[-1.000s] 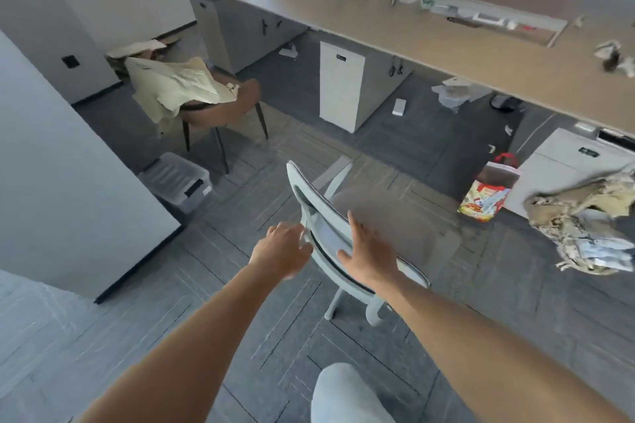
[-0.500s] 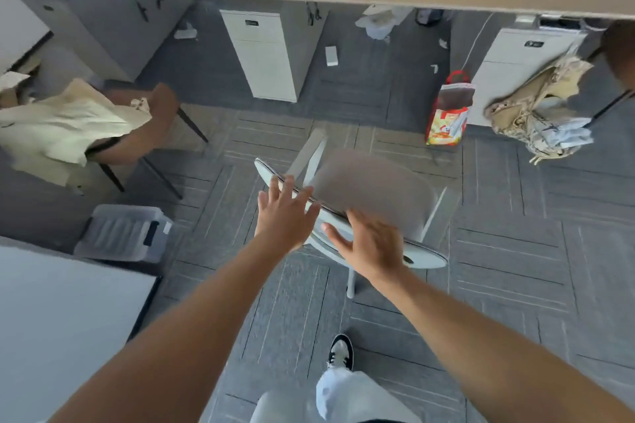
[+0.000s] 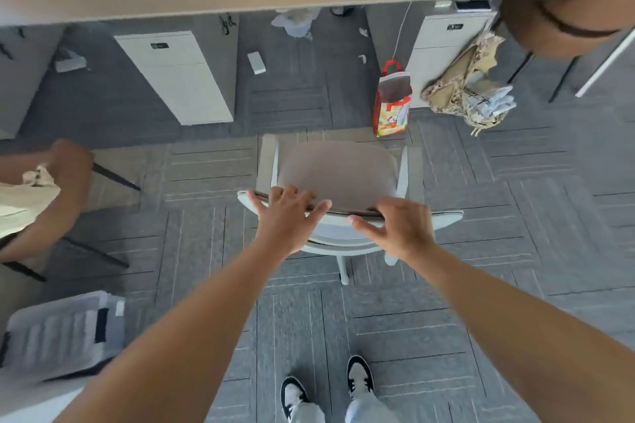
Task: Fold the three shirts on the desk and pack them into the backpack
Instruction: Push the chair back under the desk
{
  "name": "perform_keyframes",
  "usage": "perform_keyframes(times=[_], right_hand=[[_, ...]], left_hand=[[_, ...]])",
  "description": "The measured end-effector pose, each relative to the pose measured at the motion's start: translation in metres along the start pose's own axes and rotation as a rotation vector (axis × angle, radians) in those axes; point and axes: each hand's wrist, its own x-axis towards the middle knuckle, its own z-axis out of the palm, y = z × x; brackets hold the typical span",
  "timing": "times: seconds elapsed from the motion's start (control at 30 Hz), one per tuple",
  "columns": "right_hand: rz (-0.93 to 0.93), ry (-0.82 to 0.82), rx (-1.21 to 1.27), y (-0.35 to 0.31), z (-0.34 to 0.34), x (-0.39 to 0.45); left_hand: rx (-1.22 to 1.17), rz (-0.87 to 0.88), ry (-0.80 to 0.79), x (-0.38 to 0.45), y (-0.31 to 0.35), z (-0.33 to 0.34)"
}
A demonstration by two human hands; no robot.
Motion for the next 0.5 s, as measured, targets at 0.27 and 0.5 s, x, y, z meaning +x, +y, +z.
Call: perform_keyframes(times=[0.27,0.5], right_hand=[[0.107,0.045,-0.04,-0.004,0.021,0.082],[0.058,0.049,-0.089,0.03,0.038,0.189]], left_hand=[[0.004,0.09,0.101,0.095,-0.026,-0.022],[-0.016,0.067,0.088,0.193,-0.023,-0.048]])
